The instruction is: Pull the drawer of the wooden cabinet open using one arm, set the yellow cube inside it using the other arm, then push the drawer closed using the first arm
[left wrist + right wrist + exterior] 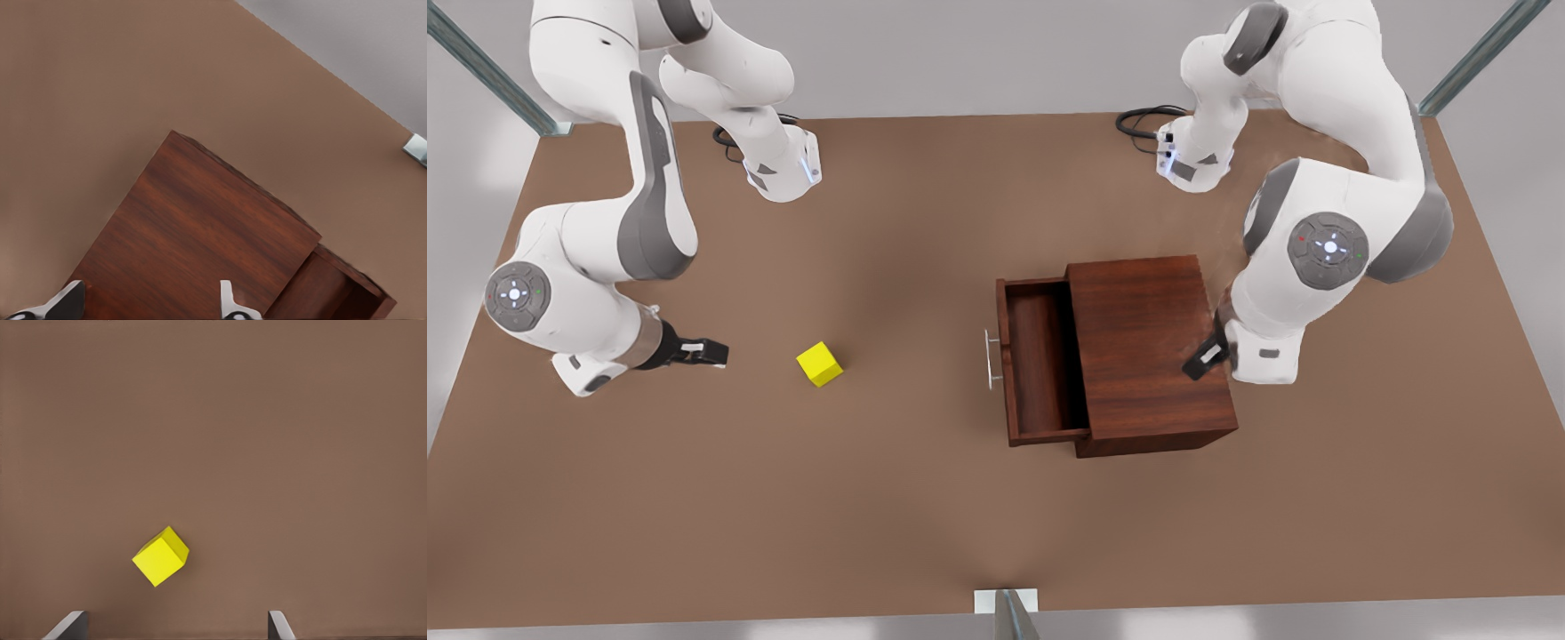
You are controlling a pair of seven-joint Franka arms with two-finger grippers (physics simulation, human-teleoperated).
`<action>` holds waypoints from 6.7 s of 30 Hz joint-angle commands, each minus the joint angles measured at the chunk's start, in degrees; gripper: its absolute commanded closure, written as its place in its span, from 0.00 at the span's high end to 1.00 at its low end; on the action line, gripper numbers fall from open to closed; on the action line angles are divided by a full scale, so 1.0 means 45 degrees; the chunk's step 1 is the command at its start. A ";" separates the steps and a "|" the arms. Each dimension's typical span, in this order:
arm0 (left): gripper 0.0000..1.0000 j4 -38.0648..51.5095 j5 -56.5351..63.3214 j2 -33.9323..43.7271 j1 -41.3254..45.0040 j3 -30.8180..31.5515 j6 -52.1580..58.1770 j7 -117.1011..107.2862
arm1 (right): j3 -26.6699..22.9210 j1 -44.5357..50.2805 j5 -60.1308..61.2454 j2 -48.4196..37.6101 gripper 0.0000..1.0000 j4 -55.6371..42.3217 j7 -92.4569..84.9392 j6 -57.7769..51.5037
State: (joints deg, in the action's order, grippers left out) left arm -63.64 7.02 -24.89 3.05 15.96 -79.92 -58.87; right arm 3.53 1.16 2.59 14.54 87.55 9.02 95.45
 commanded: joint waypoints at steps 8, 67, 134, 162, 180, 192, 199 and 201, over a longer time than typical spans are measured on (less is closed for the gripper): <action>1.00 -0.4275 -0.1775 0.3285 -0.2904 -0.0578 -0.1830 1.3063 | 0.0094 0.0562 0.1319 -0.1316 1.00 0.4098 1.0006 0.2969; 1.00 -0.4978 -0.2497 0.3657 0.0670 -0.4152 -0.2064 1.3121 | 0.0309 0.1324 0.1417 0.2395 0.88 0.7810 1.3248 1.0391; 1.00 -0.5232 -0.2771 0.3637 0.0377 -0.4406 -0.2240 1.2789 | -0.1019 0.9507 0.2140 0.7121 0.65 -0.7932 2.9693 0.2422; 1.00 0.1116 0.0354 -0.3414 0.9830 -0.4328 -0.6927 -0.6390 | -0.0980 -0.0630 -0.1141 -0.0828 1.00 0.0212 -0.1576 -0.2363; 1.00 0.1936 0.0374 -0.6676 1.1021 -0.4406 -0.9721 -0.6040 | -0.0960 -0.0610 -0.1161 -0.0555 1.00 -0.0217 -0.1380 -0.2441; 1.00 0.1839 0.0647 -0.6598 1.0592 -0.4563 -0.7318 -0.2777 | -0.0960 -0.0591 -0.1161 -0.0554 1.00 -0.0217 -0.1380 -0.2441; 1.00 0.1663 0.0667 -0.6520 1.0181 -0.4621 -0.6849 -0.1958 | -0.0941 -0.0590 -0.1161 -0.0535 1.00 -0.0217 -0.1361 -0.2441; 1.00 0.1643 0.0667 -0.6519 1.0123 -0.4621 -0.6478 -0.1683 | -0.0960 -0.0591 -0.1161 -0.0535 1.00 -0.0217 -0.1361 -0.2441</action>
State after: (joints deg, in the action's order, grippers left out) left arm -56.18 9.96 -54.35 48.71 -4.80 -111.44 -71.52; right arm -0.76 -1.50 -2.73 12.19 86.60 10.19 84.48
